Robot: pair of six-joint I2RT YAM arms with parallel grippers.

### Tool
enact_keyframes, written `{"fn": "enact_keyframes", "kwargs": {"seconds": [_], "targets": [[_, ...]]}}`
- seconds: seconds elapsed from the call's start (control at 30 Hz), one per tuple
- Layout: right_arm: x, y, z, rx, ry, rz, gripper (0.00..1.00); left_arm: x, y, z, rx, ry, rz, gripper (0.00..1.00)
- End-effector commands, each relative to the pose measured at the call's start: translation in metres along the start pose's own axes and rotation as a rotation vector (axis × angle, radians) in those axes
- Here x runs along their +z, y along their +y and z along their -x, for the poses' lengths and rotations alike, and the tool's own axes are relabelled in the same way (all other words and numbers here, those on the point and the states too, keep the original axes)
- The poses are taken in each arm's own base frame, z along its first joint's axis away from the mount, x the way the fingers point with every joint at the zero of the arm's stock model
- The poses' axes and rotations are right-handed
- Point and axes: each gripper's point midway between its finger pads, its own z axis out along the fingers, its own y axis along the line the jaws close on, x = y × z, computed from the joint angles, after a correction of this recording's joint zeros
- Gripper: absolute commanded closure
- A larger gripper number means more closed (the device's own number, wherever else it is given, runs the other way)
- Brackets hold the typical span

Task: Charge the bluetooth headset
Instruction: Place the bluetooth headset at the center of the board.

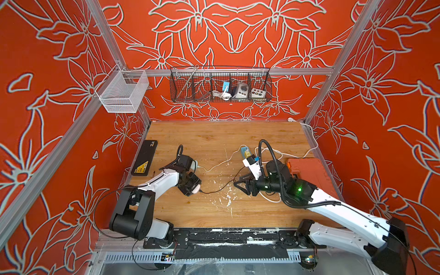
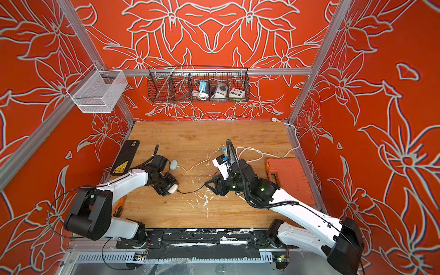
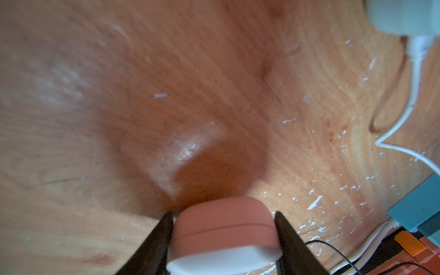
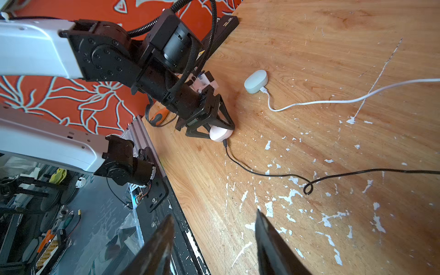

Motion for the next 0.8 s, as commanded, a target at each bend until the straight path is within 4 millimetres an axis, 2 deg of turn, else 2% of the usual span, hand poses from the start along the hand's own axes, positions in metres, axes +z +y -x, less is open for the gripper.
{"fn": "enact_keyframes", "kwargs": {"seconds": [0.0,0.2,0.3,0.4,0.5,0.53,0.57,0.77], "targets": [[-0.003,-0.001,0.002,0.007,-0.020,-0.017,0.45,0.003,0.008,0.004,0.002,-0.012,0.044,0.48],[-0.005,-0.001,0.004,0.004,-0.018,-0.025,0.45,-0.006,0.015,0.008,0.011,-0.041,0.101,0.28],[-0.009,-0.002,0.006,-0.004,-0.024,-0.040,0.44,-0.016,0.014,0.011,0.025,-0.069,0.110,0.01],[-0.015,-0.008,0.009,-0.014,-0.027,-0.092,0.42,-0.033,0.008,0.014,0.054,-0.103,0.094,0.01],[-0.026,-0.020,0.015,-0.025,-0.040,-0.190,0.33,-0.058,0.002,0.018,0.088,-0.166,0.068,0.01],[-0.029,-0.025,0.017,-0.029,-0.046,-0.223,0.23,-0.066,-0.001,0.020,0.103,-0.190,0.055,0.01],[-0.034,-0.030,0.020,-0.031,-0.053,-0.263,0.03,-0.076,-0.004,0.022,0.122,-0.219,0.045,0.01],[-0.057,-0.068,0.036,-0.014,-0.077,-0.472,0.02,-0.131,-0.025,0.036,0.315,-0.382,-0.004,0.01]]}}
